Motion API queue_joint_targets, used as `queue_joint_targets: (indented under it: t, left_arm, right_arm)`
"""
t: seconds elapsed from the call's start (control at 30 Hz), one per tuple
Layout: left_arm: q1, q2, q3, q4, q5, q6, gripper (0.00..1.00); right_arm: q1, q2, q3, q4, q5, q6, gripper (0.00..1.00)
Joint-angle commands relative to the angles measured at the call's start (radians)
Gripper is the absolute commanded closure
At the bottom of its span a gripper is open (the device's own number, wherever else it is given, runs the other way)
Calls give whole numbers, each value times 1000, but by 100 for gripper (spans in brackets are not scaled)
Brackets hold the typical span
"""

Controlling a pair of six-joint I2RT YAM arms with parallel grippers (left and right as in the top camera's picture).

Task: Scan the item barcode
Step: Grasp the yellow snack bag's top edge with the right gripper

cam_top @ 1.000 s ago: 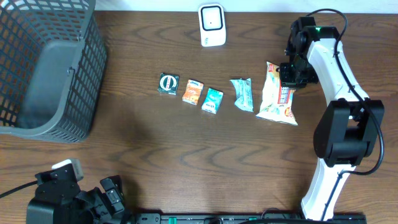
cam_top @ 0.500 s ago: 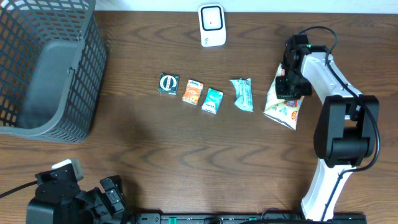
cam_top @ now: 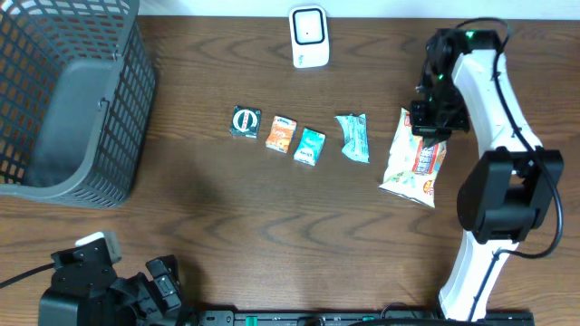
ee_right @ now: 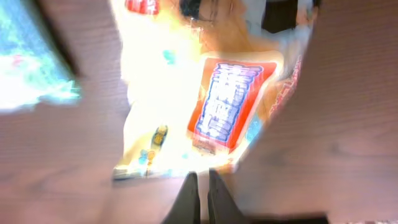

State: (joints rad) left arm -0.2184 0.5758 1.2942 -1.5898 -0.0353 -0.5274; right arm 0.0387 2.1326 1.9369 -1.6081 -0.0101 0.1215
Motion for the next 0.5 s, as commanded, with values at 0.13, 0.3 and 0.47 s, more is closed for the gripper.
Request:
queue_joint_targets:
  t: [0.13,0.3,0.47]
  left_arm:
    - [4,2,0,1,-6,-9,2]
    - [4,2,0,1,-6,-9,2]
    - [4,2,0,1,-6,-9,2]
  right_arm:
    - [36,1,-132,-28,-50,13,96]
    - [68,1,-332,97,-50,13,94]
    - [88,1,-476,286,-53,45,99]
